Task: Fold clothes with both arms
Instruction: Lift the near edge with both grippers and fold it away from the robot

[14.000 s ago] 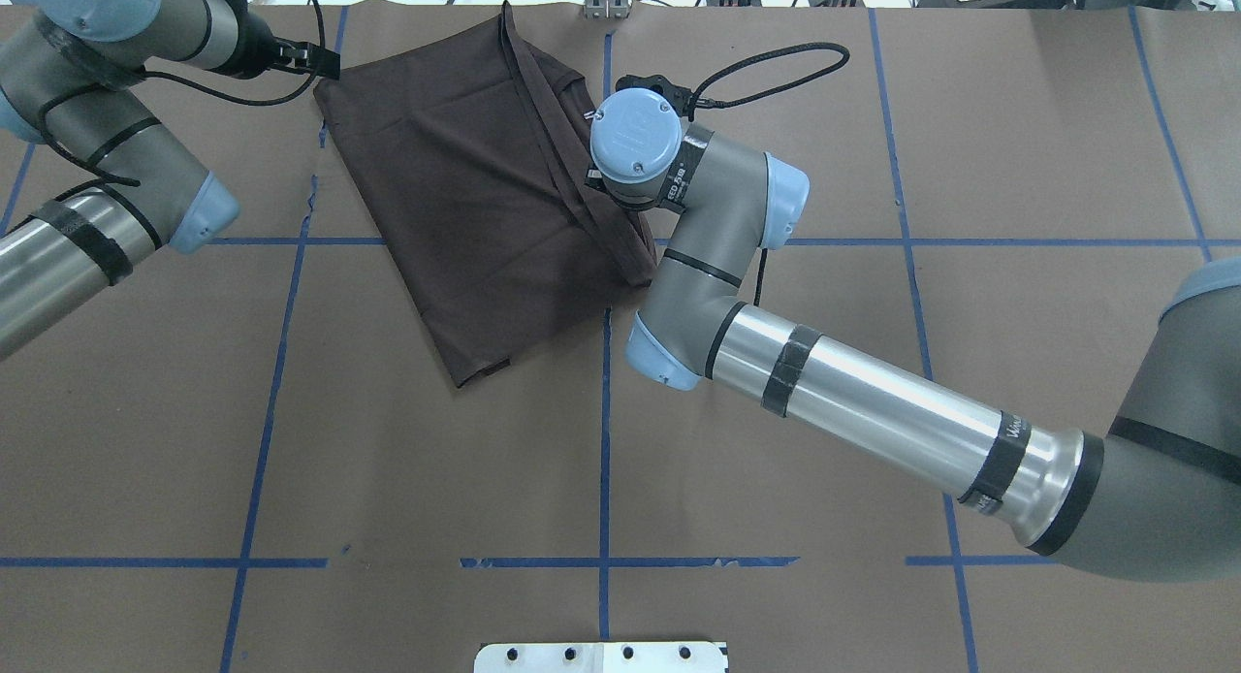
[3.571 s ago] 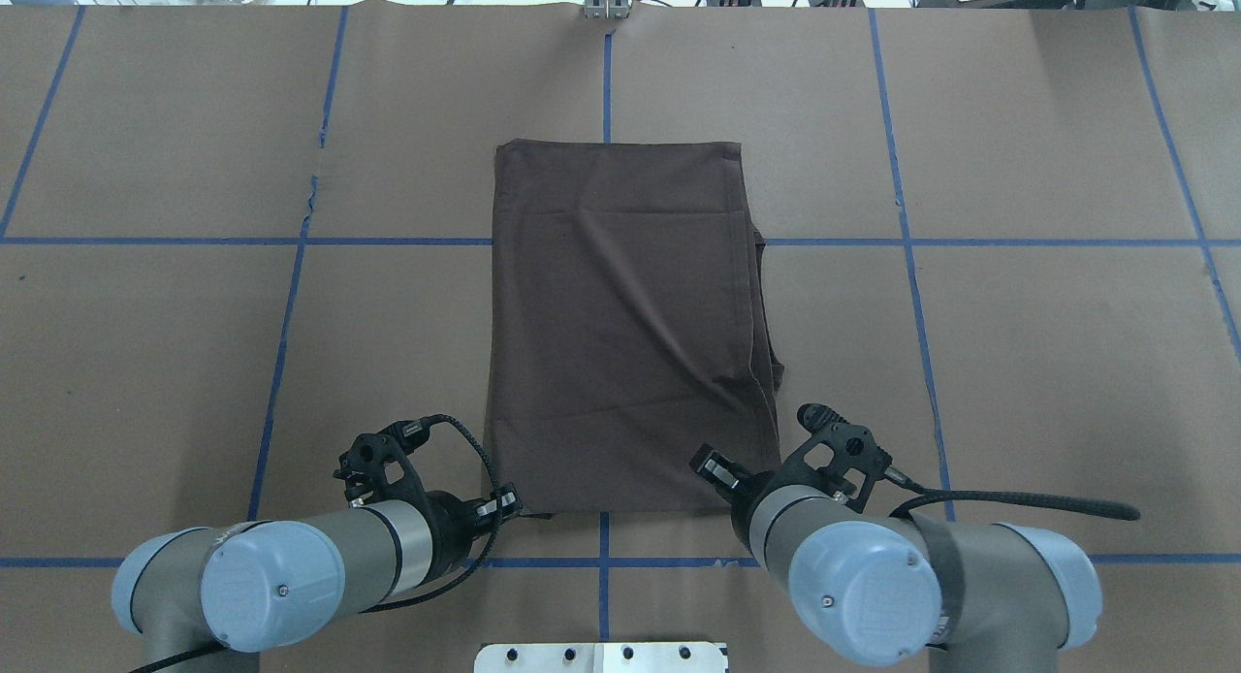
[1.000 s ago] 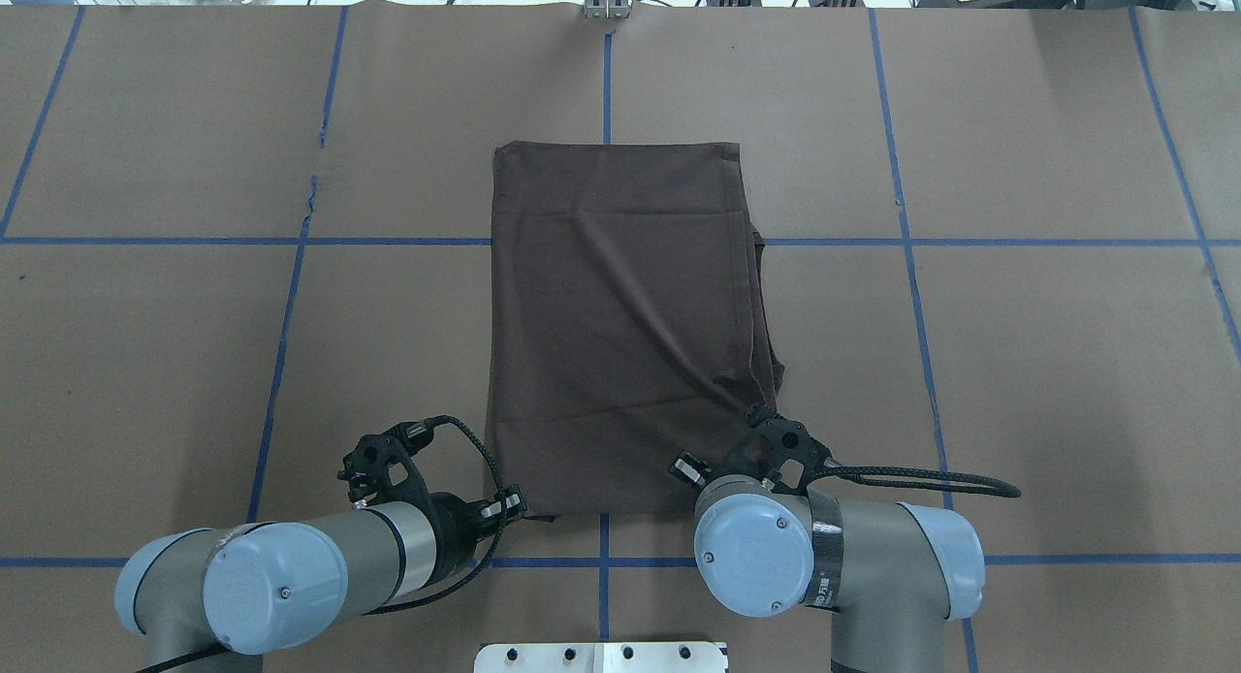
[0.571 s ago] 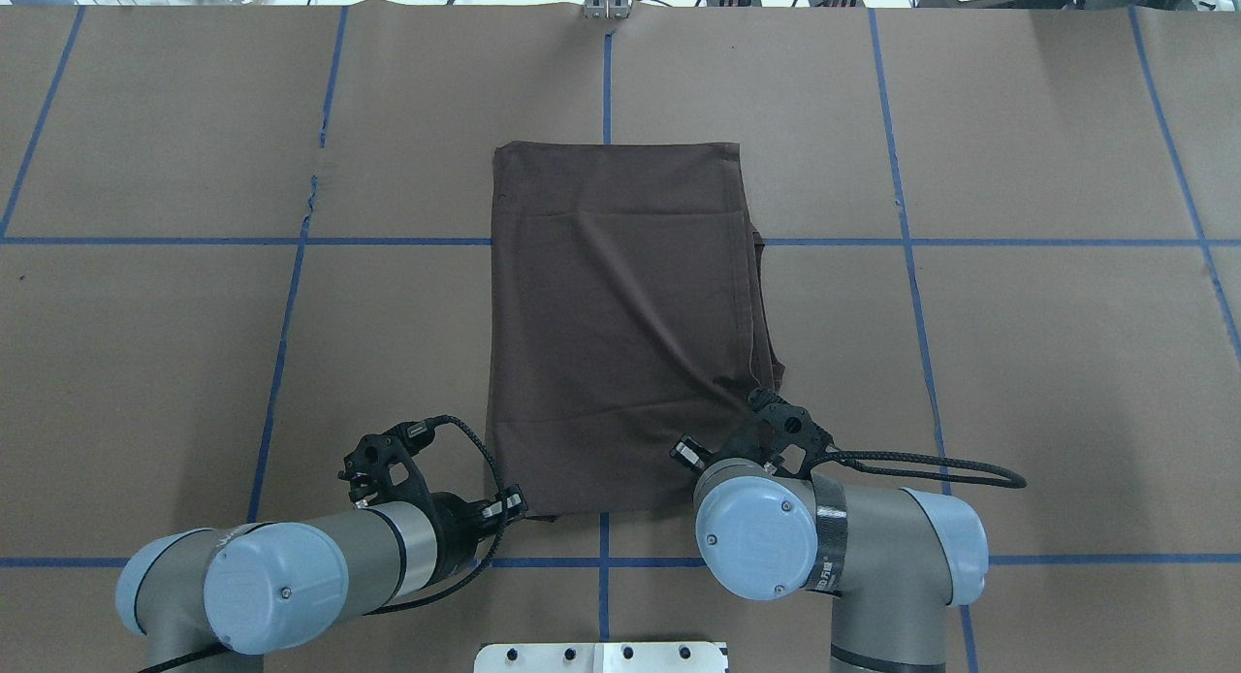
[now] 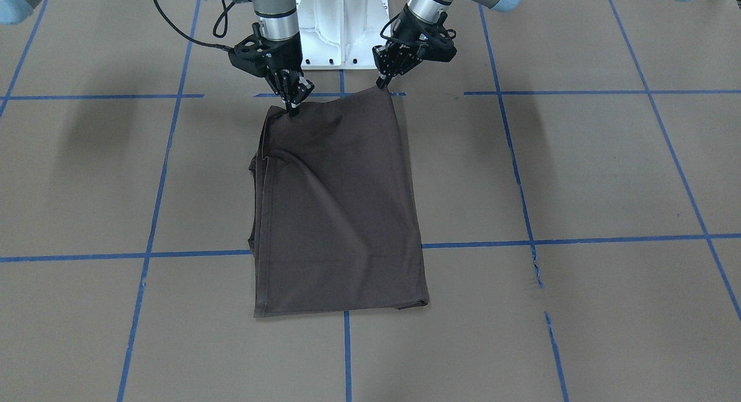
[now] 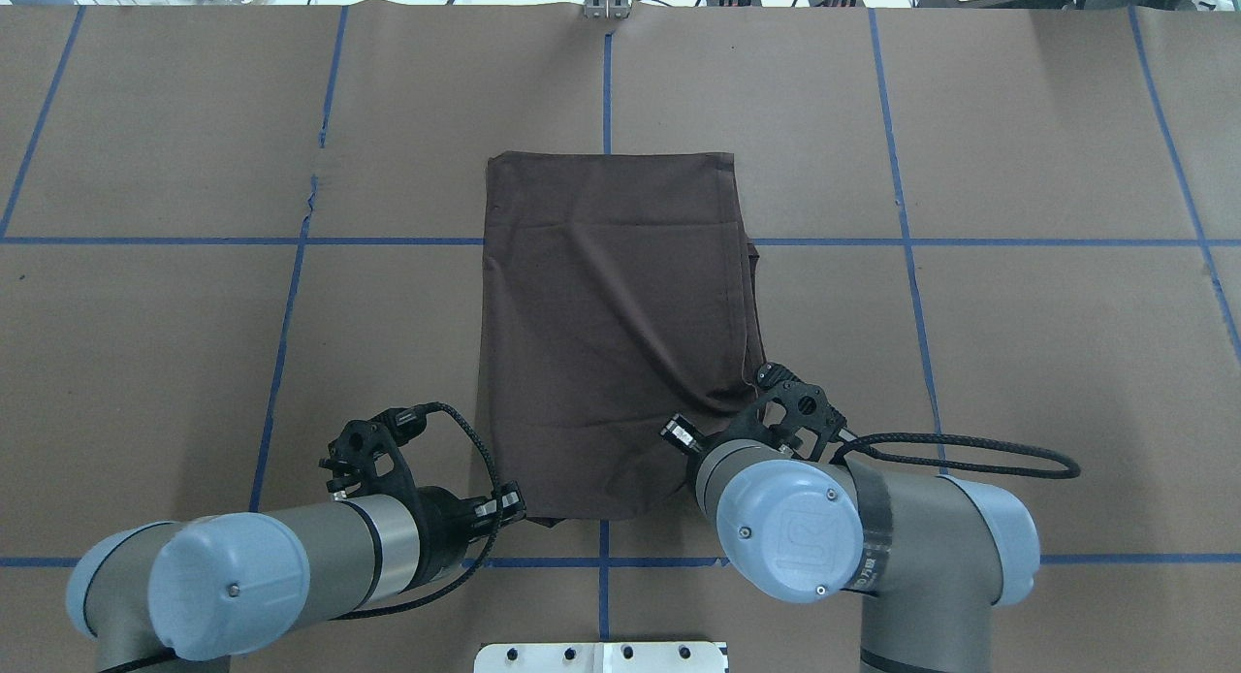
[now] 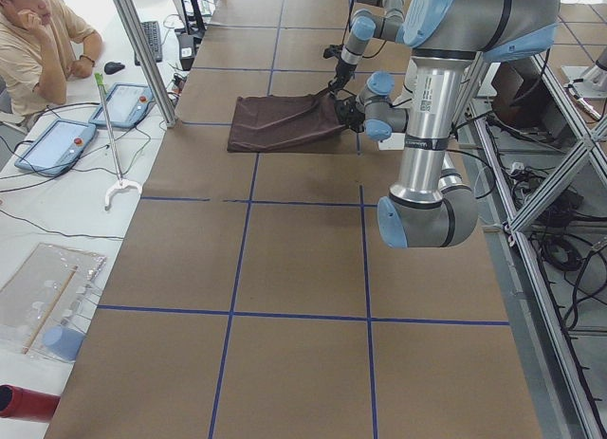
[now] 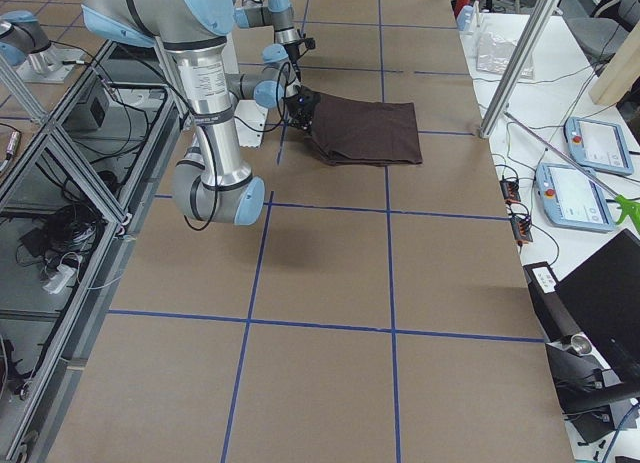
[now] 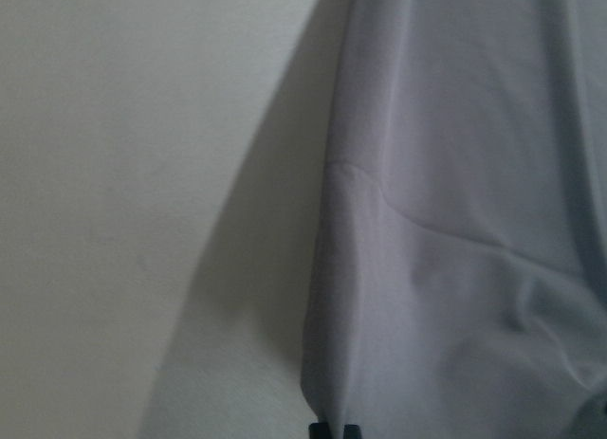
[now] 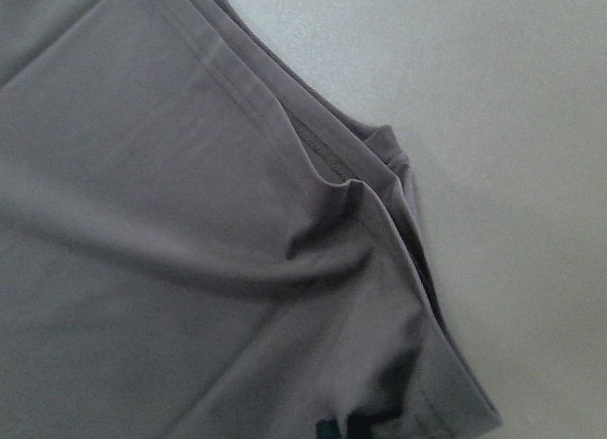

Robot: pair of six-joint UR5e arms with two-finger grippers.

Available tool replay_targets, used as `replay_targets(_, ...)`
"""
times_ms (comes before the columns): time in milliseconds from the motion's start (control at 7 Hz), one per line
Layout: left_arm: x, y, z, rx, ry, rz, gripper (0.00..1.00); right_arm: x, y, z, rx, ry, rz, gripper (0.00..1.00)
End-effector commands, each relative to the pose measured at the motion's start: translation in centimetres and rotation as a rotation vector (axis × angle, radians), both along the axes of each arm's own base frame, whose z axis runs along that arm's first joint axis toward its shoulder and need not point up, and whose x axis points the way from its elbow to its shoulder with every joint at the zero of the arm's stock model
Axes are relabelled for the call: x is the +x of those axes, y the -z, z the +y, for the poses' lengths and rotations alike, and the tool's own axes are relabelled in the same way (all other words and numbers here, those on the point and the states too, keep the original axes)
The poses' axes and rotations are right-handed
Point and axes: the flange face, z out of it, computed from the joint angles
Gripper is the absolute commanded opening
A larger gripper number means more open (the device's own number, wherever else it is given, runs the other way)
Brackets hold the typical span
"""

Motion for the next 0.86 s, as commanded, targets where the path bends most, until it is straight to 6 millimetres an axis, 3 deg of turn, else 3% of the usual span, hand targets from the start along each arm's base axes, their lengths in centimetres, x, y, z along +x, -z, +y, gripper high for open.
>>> replay_targets(0, -6.0, 5.1, 1.4, -0.008, -0.042, 0.012, 0.0, 5.7, 4.8, 4.3, -0.032, 0.036, -0.053, 0.0)
replay_targets(143, -9.6, 7.7, 2.1, -0.007, -0.045, 0.01, 0.0, 7.8, 6.1, 6.0, -0.045, 0.056, -0.051, 0.0)
replay_targets(286, -10.9, 8.5, 2.8, -0.025, -0.079, -0.019, 0.0, 7.4, 5.7, 6.0, -0.044, 0.054, -0.03, 0.0)
replay_targets(429, -9.6, 8.0, 2.2, -0.023, -0.073, -0.045, 0.0, 6.3, 5.0, 5.7, -0.043, 0.05, -0.005, 0.0)
replay_targets(571, -8.9, 8.0, -0.6, 0.029, -0.039, -0.076, 0.0, 5.0, 3.8, 3.4, -0.042, 0.013, 0.033, 0.0)
replay_targets(714, -8.0, 7.8, -4.5, 0.072, 0.007, -0.116, 0.0, 4.6, 4.0, 0.9, -0.039, -0.027, 0.036, 0.0)
